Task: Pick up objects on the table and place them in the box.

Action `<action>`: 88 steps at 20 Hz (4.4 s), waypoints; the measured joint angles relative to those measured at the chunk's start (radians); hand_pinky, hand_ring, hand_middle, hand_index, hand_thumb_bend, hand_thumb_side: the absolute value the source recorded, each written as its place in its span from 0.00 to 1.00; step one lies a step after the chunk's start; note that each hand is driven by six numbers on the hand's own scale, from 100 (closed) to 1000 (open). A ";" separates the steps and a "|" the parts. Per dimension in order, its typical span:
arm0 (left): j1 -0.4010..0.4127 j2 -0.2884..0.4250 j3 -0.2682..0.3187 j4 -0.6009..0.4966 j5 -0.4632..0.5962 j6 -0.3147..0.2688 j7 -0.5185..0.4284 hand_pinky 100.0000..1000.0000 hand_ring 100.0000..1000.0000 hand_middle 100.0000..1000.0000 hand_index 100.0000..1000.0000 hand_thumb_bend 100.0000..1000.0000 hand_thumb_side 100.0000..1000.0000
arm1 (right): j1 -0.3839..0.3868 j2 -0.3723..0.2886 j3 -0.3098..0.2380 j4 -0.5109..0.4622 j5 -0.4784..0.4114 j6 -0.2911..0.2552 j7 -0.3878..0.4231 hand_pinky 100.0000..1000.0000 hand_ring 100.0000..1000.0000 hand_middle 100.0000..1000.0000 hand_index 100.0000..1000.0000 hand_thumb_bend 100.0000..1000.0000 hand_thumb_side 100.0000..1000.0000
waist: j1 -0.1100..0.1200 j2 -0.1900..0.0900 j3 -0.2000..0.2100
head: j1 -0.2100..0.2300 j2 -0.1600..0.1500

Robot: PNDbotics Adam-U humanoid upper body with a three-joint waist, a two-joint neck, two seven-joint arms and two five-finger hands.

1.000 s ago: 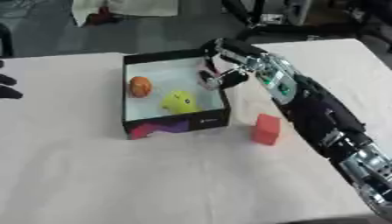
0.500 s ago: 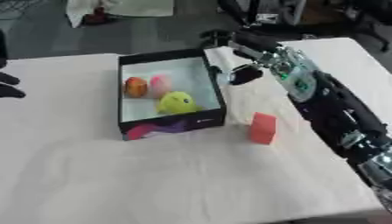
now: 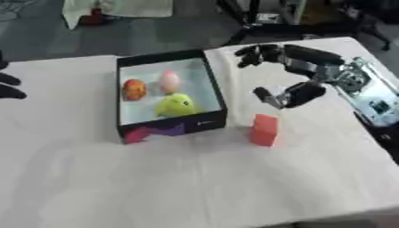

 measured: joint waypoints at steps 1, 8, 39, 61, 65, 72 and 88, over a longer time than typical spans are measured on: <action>0.000 0.000 0.000 0.000 0.000 0.000 0.000 0.61 0.46 0.50 0.77 0.00 0.86 | 0.015 0.000 0.000 -0.022 -0.003 0.011 0.028 0.84 0.95 1.00 0.91 0.00 0.45 | 0.000 0.000 -0.001 | 0.000 0.000; 0.000 0.000 0.000 0.000 0.000 0.000 -0.003 0.61 0.46 0.50 0.77 0.00 0.86 | 0.032 0.018 0.011 0.007 0.137 0.032 0.120 0.84 0.94 1.00 0.93 0.00 0.29 | 0.000 0.000 -0.001 | -0.002 0.000; 0.003 0.000 0.000 0.001 0.000 0.003 -0.013 0.61 0.46 0.51 0.78 0.00 0.86 | 0.023 0.082 -0.043 0.214 0.411 0.049 -0.046 0.84 0.91 0.96 0.94 0.00 0.52 | 0.000 0.000 0.002 | -0.007 0.000; 0.003 0.000 0.000 0.001 0.000 0.002 -0.016 0.61 0.47 0.51 0.78 0.00 0.86 | -0.003 0.092 0.000 0.313 0.593 0.004 -0.040 0.81 0.79 0.56 0.91 0.00 0.22 | 0.000 0.000 0.001 | -0.014 0.000; 0.003 0.000 0.000 0.001 0.000 0.002 -0.016 0.61 0.47 0.51 0.78 0.00 0.86 | -0.007 0.092 0.000 0.313 0.592 0.012 -0.072 0.80 0.74 0.47 0.88 0.00 0.21 | 0.000 0.000 0.001 | -0.015 0.000; 0.003 0.000 0.000 0.001 0.000 0.002 -0.016 0.61 0.47 0.51 0.78 0.00 0.86 | -0.032 0.072 -0.007 0.264 0.530 0.020 -0.091 0.80 0.73 0.45 0.87 0.00 0.17 | 0.000 0.000 -0.003 | -0.015 0.000; 0.004 0.000 0.000 0.001 0.000 0.002 -0.016 0.61 0.47 0.51 0.78 0.00 0.86 | -0.069 0.035 0.008 0.234 0.462 -0.012 0.063 0.86 0.90 0.96 0.99 0.00 0.86 | 0.000 0.000 0.005 | -0.016 0.000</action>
